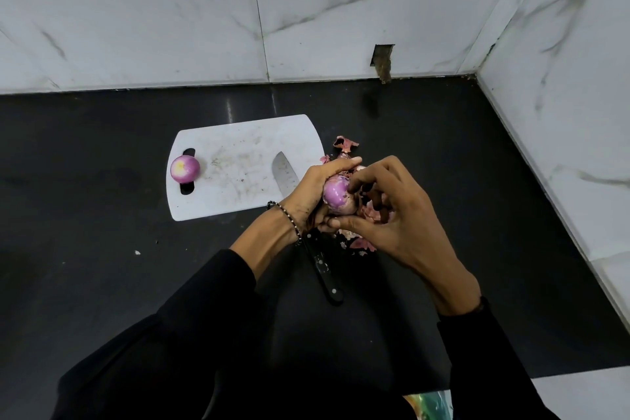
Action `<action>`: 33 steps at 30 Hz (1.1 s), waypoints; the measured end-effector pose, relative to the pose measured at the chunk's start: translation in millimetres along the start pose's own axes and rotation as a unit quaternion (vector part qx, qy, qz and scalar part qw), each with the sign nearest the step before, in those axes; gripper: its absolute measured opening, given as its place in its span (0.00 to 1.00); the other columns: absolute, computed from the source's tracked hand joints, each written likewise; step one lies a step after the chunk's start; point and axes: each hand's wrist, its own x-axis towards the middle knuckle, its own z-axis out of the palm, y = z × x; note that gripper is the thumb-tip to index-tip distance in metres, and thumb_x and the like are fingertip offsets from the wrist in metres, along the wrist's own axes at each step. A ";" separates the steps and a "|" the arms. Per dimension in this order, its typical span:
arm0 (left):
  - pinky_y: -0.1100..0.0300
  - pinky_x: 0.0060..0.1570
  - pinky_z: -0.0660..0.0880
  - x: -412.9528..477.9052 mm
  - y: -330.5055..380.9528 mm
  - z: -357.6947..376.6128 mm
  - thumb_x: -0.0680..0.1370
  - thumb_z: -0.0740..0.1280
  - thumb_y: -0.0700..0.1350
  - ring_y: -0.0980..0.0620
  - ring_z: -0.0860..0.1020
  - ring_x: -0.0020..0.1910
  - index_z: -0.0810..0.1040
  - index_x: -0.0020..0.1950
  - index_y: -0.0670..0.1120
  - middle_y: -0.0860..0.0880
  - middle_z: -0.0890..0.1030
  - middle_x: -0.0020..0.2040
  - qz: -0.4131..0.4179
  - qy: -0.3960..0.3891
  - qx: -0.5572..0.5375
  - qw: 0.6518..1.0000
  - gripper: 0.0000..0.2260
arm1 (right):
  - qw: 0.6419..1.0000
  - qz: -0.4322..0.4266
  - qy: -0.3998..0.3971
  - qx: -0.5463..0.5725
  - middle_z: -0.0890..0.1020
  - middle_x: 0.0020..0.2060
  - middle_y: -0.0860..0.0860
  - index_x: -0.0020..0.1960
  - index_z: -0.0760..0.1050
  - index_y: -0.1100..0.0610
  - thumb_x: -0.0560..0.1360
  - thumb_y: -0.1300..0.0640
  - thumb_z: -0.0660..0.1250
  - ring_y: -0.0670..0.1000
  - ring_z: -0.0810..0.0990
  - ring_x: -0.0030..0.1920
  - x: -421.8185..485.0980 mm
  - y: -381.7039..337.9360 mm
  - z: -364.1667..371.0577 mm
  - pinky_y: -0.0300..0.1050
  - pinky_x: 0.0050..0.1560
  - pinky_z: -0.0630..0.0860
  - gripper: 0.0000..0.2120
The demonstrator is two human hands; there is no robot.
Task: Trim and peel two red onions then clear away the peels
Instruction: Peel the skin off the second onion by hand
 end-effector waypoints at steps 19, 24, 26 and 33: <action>0.69 0.20 0.59 -1.7 7.0 -7.6 0.78 0.62 0.61 0.52 0.65 0.17 0.76 0.39 0.40 0.42 0.70 0.34 -0.043 -0.041 0.082 0.995 0.24 | 0.999 -0.002 0.027 0.031 0.72 0.49 0.41 0.52 0.72 0.48 0.66 0.44 0.79 0.42 0.73 0.44 -2.7 -6.3 3.3 0.33 0.40 0.69 0.21; 0.68 0.22 0.57 -7.6 9.2 -6.2 0.79 0.59 0.61 0.53 0.65 0.17 0.77 0.26 0.45 0.46 0.70 0.24 -0.048 -0.025 0.112 0.992 0.28 | 1.000 -0.005 0.011 0.020 0.71 0.51 0.41 0.55 0.76 0.50 0.67 0.43 0.77 0.39 0.73 0.46 -4.1 -8.7 4.0 0.33 0.44 0.69 0.21; 0.67 0.23 0.56 -7.6 8.2 -6.6 0.79 0.59 0.61 0.52 0.65 0.18 0.77 0.24 0.47 0.46 0.70 0.25 -0.049 -0.012 0.120 0.992 0.28 | 1.000 -0.005 0.008 0.008 0.70 0.51 0.39 0.55 0.76 0.50 0.67 0.42 0.76 0.38 0.73 0.47 -4.9 -9.9 4.0 0.34 0.44 0.69 0.22; 0.68 0.23 0.56 -10.0 6.7 -10.5 0.79 0.59 0.62 0.54 0.64 0.19 0.76 0.24 0.45 0.48 0.70 0.23 -0.067 -0.025 0.111 0.991 0.29 | 1.000 0.002 0.005 0.002 0.71 0.49 0.39 0.45 0.75 0.49 0.69 0.49 0.79 0.40 0.73 0.47 -10.2 -8.8 10.2 0.37 0.41 0.69 0.13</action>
